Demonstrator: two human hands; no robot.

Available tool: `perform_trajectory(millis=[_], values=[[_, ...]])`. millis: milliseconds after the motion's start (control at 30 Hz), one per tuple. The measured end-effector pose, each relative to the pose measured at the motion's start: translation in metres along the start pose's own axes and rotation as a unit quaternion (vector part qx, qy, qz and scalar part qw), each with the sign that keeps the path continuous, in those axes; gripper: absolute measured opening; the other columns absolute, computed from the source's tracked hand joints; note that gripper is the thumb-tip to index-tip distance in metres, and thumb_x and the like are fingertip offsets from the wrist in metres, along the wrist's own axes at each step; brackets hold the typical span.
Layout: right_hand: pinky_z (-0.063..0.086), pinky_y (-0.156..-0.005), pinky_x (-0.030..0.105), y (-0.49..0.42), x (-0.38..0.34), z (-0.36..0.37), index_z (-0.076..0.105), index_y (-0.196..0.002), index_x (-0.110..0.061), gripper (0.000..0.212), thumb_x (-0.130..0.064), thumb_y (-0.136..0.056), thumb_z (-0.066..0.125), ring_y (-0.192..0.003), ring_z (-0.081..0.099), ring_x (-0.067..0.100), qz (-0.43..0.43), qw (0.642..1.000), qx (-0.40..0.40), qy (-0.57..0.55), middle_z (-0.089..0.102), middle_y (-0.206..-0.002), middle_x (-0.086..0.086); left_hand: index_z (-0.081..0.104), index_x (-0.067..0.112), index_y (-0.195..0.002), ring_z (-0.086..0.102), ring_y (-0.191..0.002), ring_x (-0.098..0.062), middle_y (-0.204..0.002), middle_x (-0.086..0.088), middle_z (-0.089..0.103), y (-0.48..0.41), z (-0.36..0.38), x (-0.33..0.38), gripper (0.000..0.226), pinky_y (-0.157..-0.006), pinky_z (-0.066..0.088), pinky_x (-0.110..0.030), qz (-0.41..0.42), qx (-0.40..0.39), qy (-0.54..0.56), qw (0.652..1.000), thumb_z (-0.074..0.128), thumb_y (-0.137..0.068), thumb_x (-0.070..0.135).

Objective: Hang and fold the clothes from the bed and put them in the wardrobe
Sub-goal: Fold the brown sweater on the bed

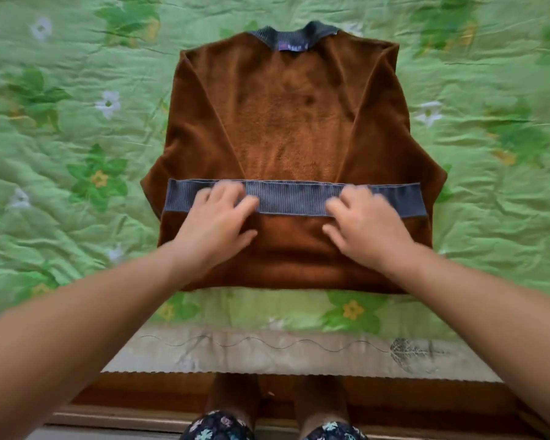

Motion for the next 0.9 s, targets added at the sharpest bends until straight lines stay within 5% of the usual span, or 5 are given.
perform_trajectory(millis=[133,233,500,633,900], values=[[0.040,-0.100,0.052,-0.038,0.020,-0.013,0.046,-0.140,-0.021,0.072,-0.058,-0.083,0.068,-0.121,0.049,0.034,0.076,0.995,-0.054,0.041,0.055,-0.129,0.010,0.029,0.030,-0.152,0.044,-0.133,-0.031,-0.144,-0.007,0.043,-0.052,-0.011,-0.010,0.089,-0.109,0.034,-0.055,-0.078,-0.109,0.063,0.989,0.075,-0.080,0.052],[0.043,-0.092,0.049,-0.039,0.016,-0.017,0.058,-0.116,-0.019,0.040,-0.046,-0.087,0.066,-0.107,0.054,0.032,0.045,0.996,-0.051,0.053,0.062,-0.113,0.008,0.050,0.024,-0.133,0.058,-0.115,-0.028,-0.125,-0.004,0.060,-0.062,-0.019,-0.006,0.058,-0.098,0.047,-0.050,-0.054,-0.146,0.053,0.986,0.075,-0.083,0.041],[0.046,-0.088,0.050,-0.002,0.020,-0.006,0.047,-0.129,-0.020,0.051,-0.037,-0.083,0.063,-0.114,0.048,0.034,0.038,0.997,-0.054,0.051,0.051,-0.130,0.007,0.045,0.022,-0.135,0.043,-0.123,-0.031,-0.136,-0.008,0.041,-0.012,-0.011,-0.006,0.063,-0.082,0.054,-0.050,-0.013,-0.054,0.017,0.998,0.075,-0.080,0.023],[0.042,-0.090,0.050,-0.031,0.026,-0.008,0.047,-0.126,-0.023,0.052,-0.047,-0.084,0.066,-0.107,0.061,0.033,0.084,0.992,-0.089,0.014,0.063,-0.116,0.005,0.035,0.027,-0.146,0.054,-0.125,-0.028,-0.136,-0.002,0.053,-0.041,-0.013,-0.013,0.074,-0.100,0.039,-0.051,-0.050,-0.129,0.014,0.990,0.073,-0.083,0.042],[0.048,-0.079,0.040,-0.043,0.030,-0.012,0.052,-0.099,-0.033,0.020,-0.030,-0.084,0.065,-0.085,0.055,0.023,0.100,0.976,-0.173,-0.089,0.056,-0.091,-0.005,0.063,0.029,-0.115,0.057,-0.098,-0.020,-0.109,0.003,0.048,-0.064,-0.018,-0.010,0.035,-0.079,0.055,-0.037,-0.055,-0.167,0.125,0.976,0.076,-0.082,0.033]])
Point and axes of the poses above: each hand's wrist, its own y-axis away from the middle knuckle, its own z-axis out of the palm, x = y × z, the point moved 2 cm from there along -y, towards the middle knuckle
